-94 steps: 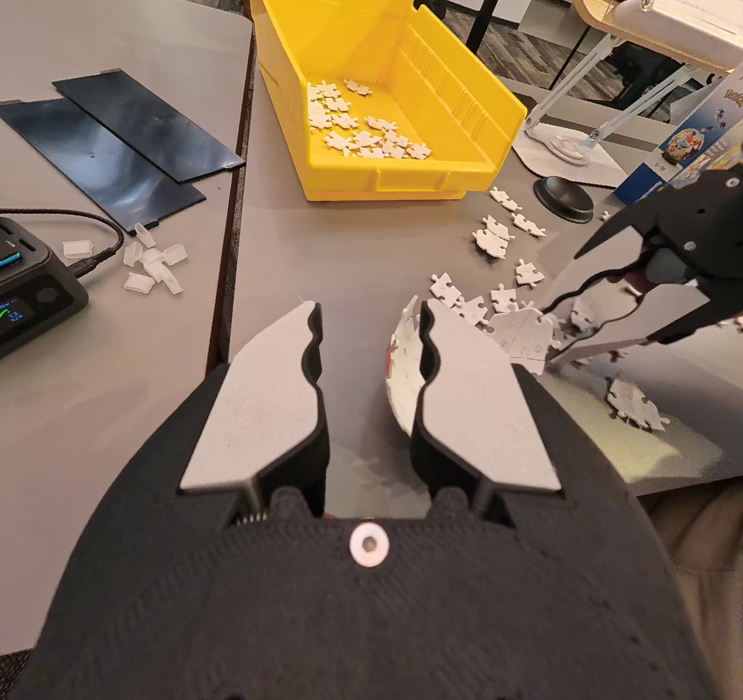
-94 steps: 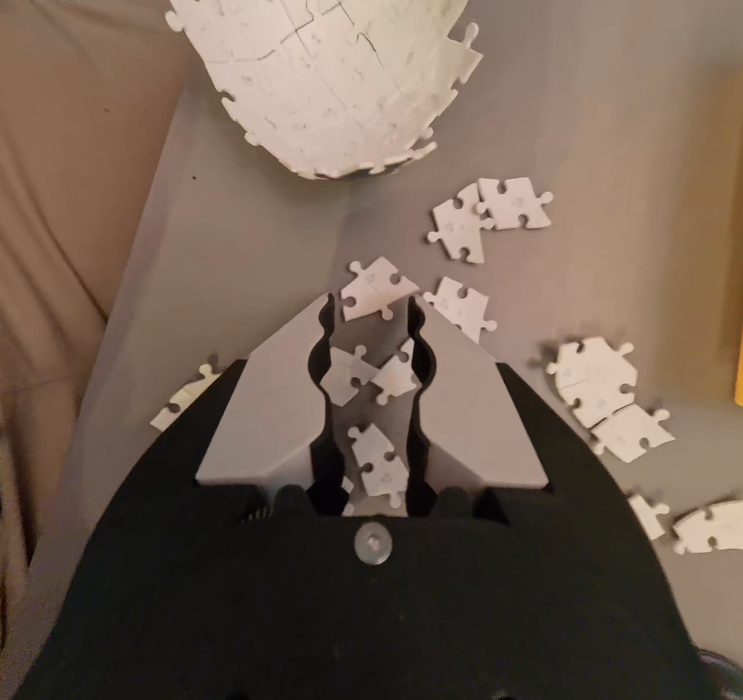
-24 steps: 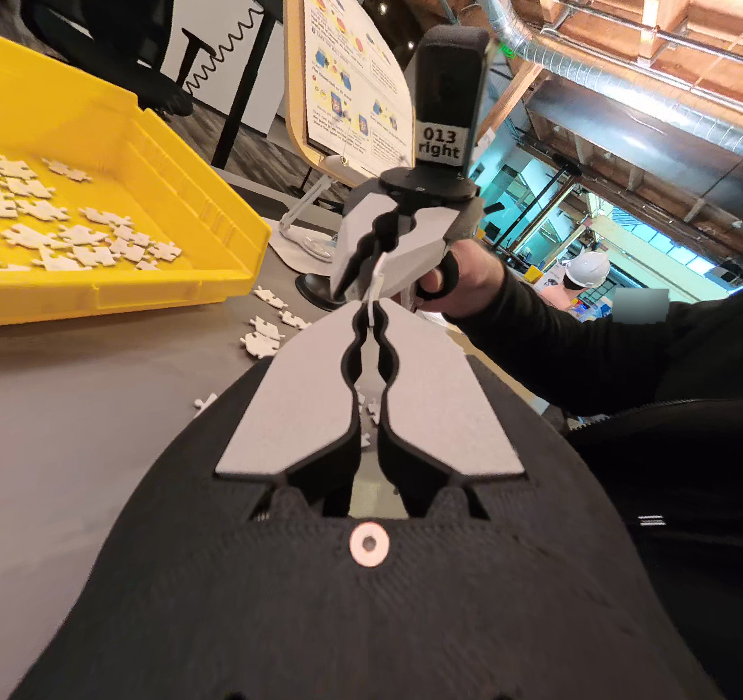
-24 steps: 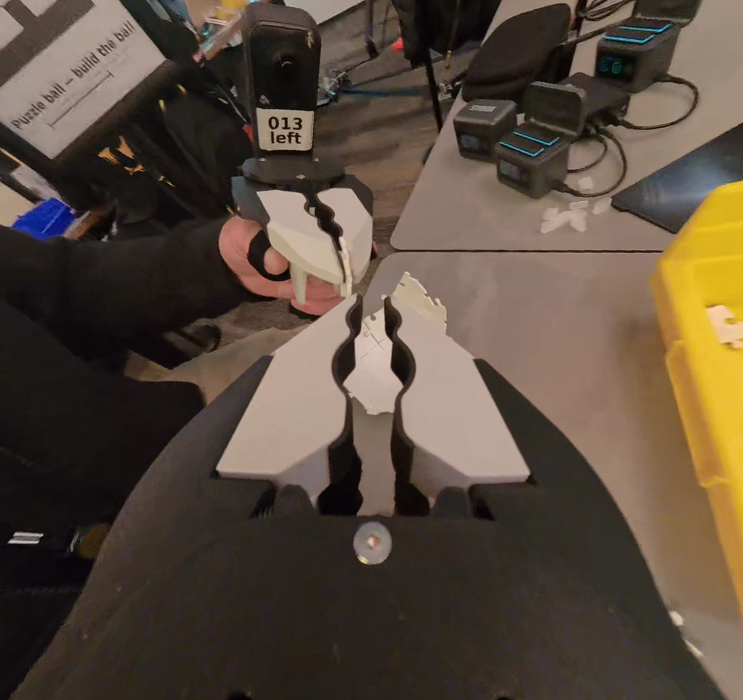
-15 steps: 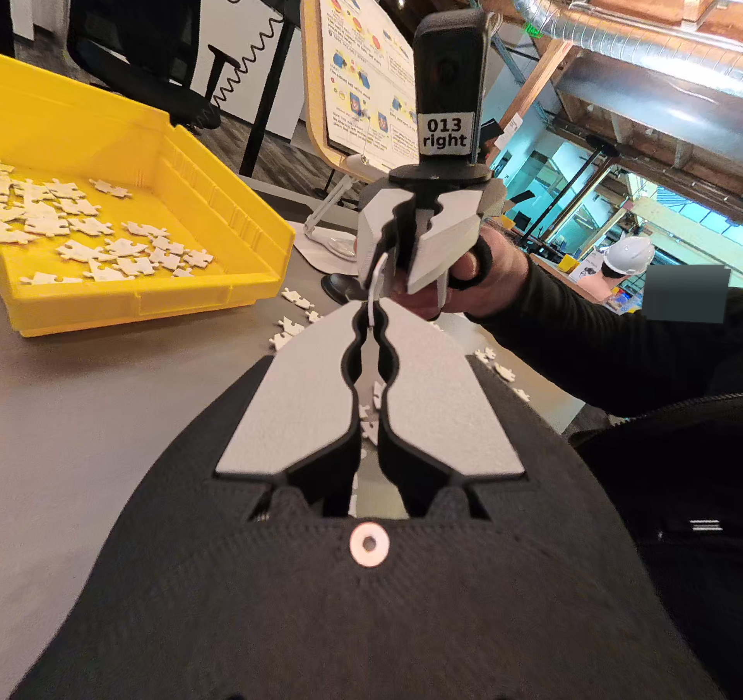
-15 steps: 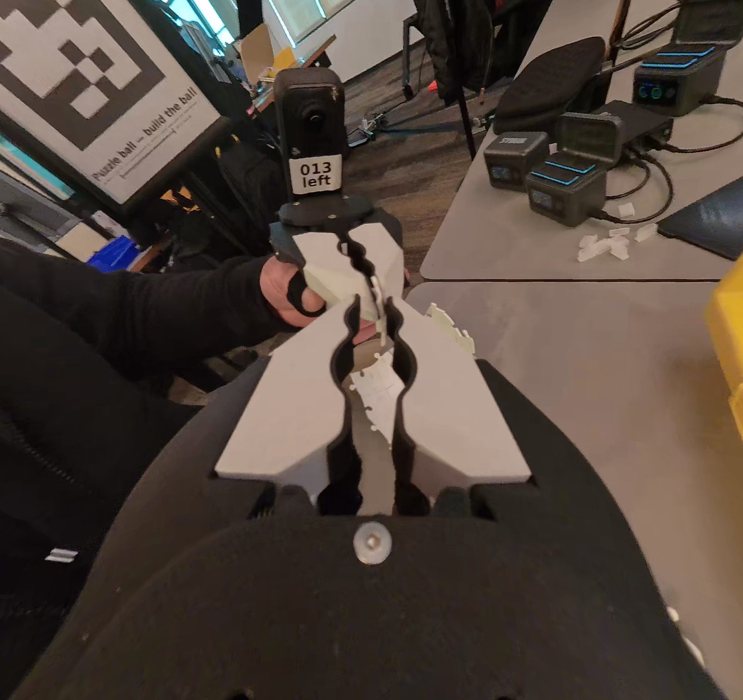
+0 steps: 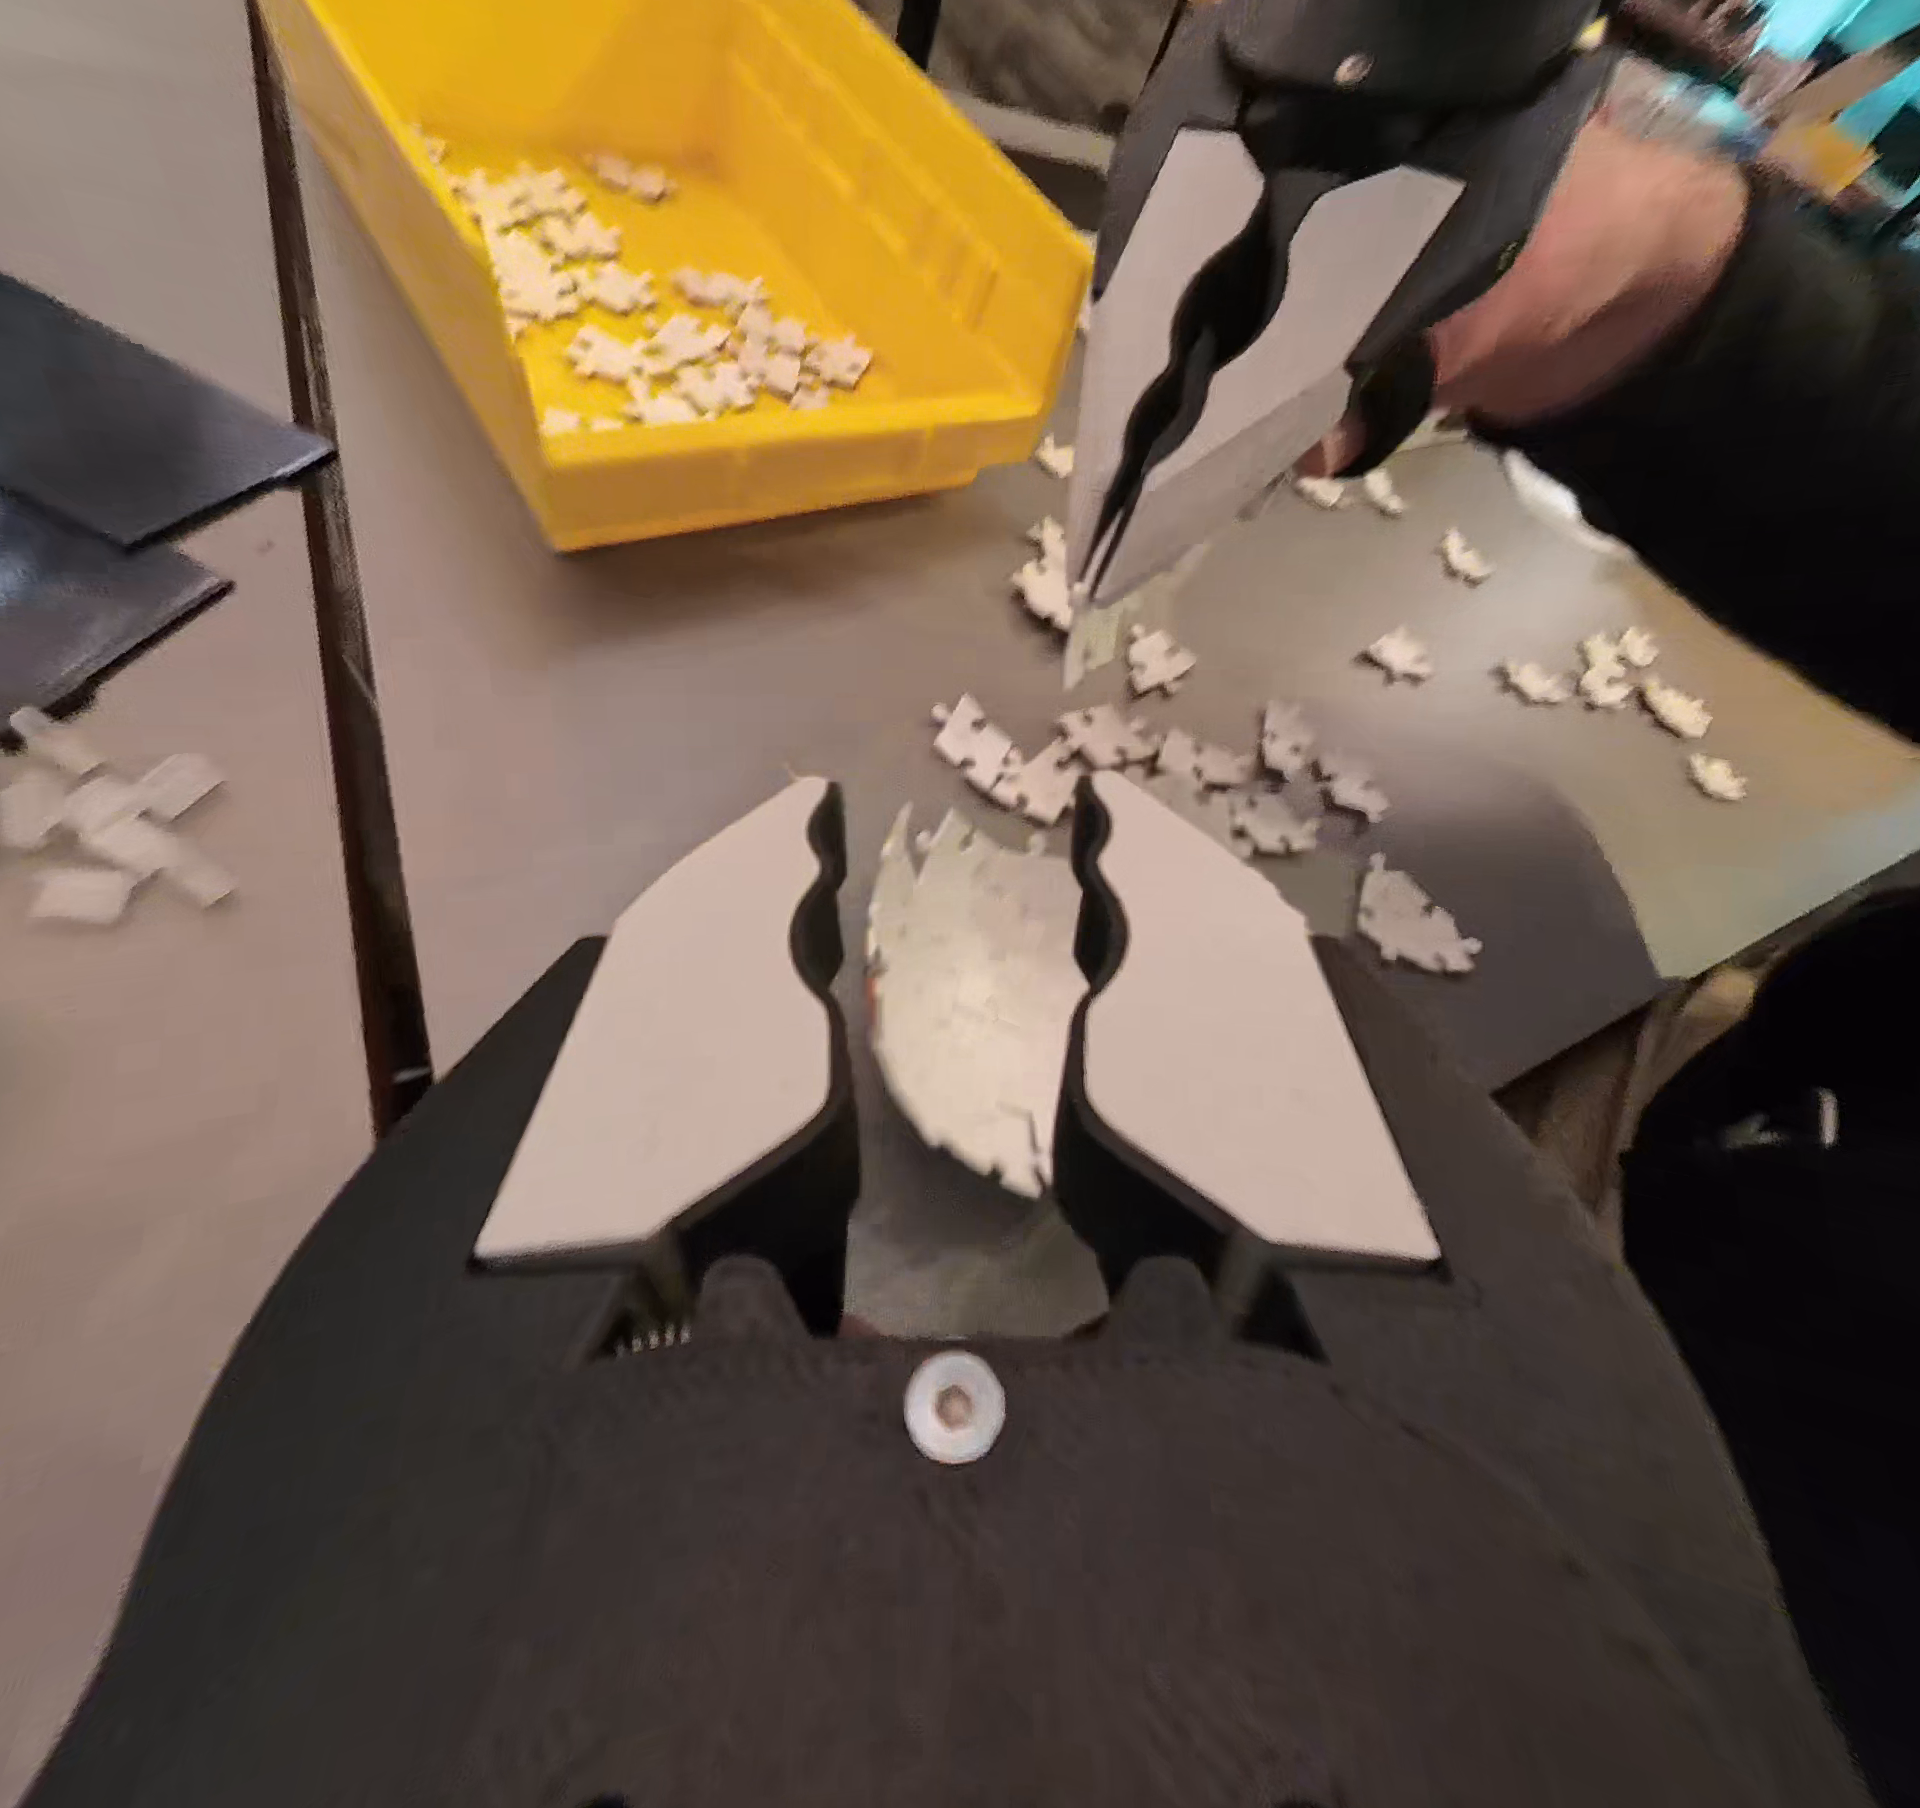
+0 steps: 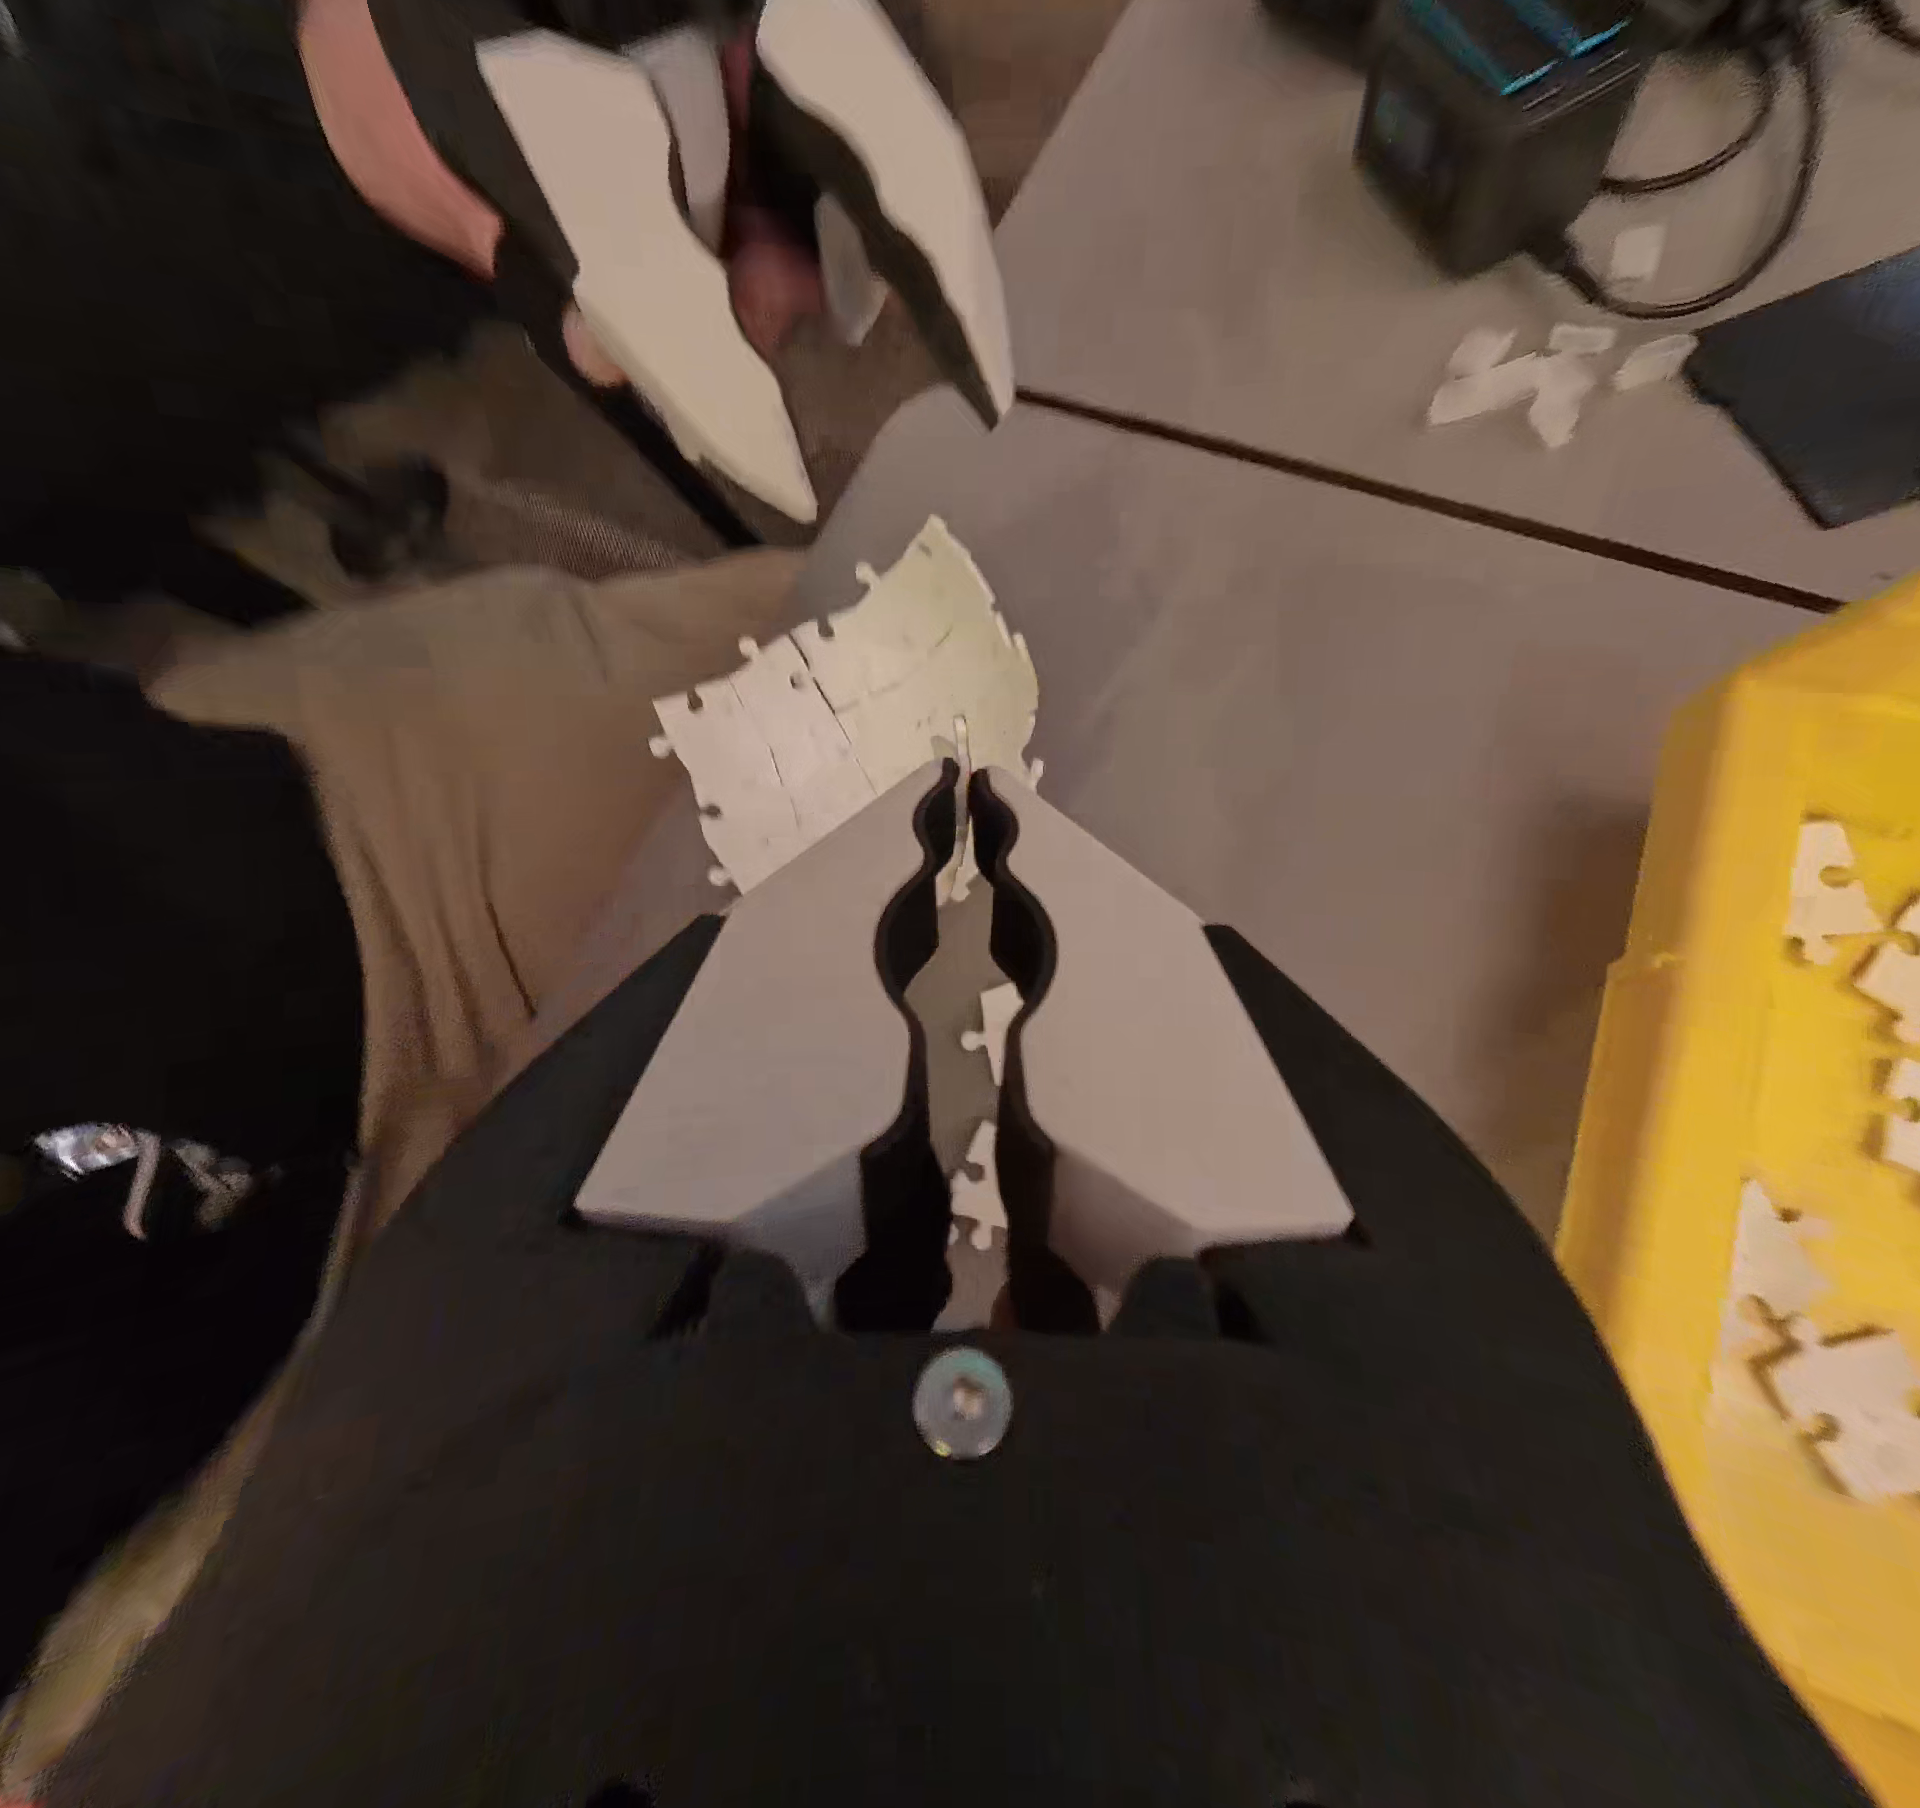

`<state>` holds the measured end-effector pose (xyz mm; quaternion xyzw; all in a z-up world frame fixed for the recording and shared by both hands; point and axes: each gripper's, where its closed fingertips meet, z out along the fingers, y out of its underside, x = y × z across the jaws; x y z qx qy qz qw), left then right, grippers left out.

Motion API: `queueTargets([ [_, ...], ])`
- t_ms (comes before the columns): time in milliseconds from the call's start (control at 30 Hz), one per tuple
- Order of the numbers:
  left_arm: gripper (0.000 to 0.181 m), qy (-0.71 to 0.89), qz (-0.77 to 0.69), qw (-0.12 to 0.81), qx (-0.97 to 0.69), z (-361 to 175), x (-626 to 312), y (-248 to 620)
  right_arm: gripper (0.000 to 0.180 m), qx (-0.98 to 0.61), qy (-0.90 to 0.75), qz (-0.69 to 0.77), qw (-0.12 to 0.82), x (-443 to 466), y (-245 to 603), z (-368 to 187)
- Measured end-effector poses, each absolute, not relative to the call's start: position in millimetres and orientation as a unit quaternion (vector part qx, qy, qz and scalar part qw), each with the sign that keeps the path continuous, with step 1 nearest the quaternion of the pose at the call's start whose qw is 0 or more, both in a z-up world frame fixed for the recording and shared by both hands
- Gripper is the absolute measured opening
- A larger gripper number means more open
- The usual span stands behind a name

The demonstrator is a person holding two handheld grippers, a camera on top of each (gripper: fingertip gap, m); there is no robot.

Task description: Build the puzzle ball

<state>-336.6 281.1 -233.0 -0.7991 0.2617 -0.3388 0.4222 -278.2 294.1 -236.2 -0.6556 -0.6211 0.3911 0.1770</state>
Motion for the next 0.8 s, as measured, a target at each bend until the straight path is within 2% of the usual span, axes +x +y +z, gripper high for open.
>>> queueTargets([
  [133, 0.047, 0.262, -0.341, 0.395, -0.812, -250.6, -341.7, 283.5, 0.000, -0.633, -0.702, 0.290, 0.148, -286.1, 292.4, -261.5],
  [400, 0.051, 0.311, -0.330, 0.328, -0.829, -282.5, -334.7, 283.5, 0.000, -0.587, -0.772, 0.222, 0.100, -300.7, 292.5, -282.4],
  [800, 0.042, 0.384, -0.321, 0.243, -0.831, -305.2, -322.0, 283.7, 0.000, -0.560, -0.805, 0.180, 0.074, -307.8, 292.0, -296.4],
])
